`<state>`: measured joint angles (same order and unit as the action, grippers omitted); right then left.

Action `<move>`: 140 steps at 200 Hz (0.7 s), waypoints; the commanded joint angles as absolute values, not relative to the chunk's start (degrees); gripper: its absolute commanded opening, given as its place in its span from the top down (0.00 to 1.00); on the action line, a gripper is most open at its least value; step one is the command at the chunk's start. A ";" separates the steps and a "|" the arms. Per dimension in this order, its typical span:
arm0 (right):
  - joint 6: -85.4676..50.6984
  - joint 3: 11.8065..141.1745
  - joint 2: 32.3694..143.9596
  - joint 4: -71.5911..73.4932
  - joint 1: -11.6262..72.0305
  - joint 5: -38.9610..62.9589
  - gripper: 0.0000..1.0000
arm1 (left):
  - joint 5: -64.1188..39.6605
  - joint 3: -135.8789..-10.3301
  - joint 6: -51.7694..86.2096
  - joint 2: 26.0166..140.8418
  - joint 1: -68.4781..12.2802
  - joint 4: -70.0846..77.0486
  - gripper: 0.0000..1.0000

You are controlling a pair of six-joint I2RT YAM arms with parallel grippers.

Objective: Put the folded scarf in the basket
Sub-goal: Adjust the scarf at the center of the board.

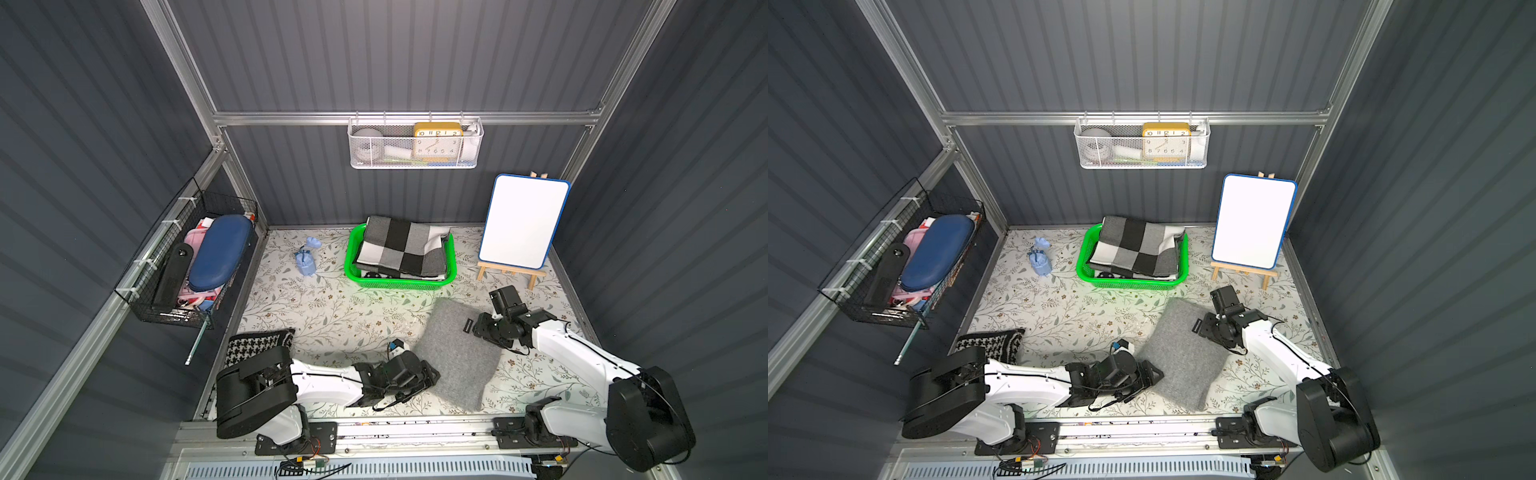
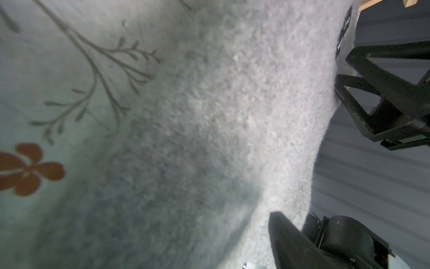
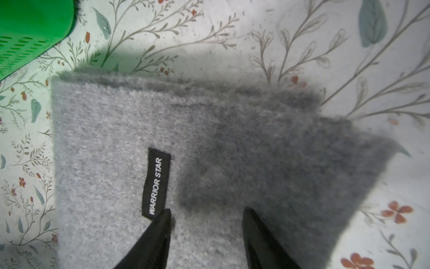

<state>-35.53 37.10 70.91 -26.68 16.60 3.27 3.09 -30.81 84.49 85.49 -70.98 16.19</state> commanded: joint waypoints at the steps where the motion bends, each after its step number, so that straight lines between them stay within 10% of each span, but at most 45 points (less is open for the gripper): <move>1: -37.07 33.66 68.93 -27.25 16.76 4.39 0.46 | 5.58 -28.27 84.96 83.01 -67.22 13.13 0.24; 88: -57.23 26.27 57.26 -25.27 46.17 -4.31 0.48 | 9.28 -27.92 75.42 67.85 -52.34 4.85 0.10; 140: -52.63 28.20 46.44 -30.45 47.56 -20.04 0.44 | 12.33 -25.48 73.77 52.57 -52.01 -5.95 0.09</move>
<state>-54.26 26.63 51.40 -27.11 47.59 -8.80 11.60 -26.87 77.78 58.35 -52.14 0.01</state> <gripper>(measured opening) 0.540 0.910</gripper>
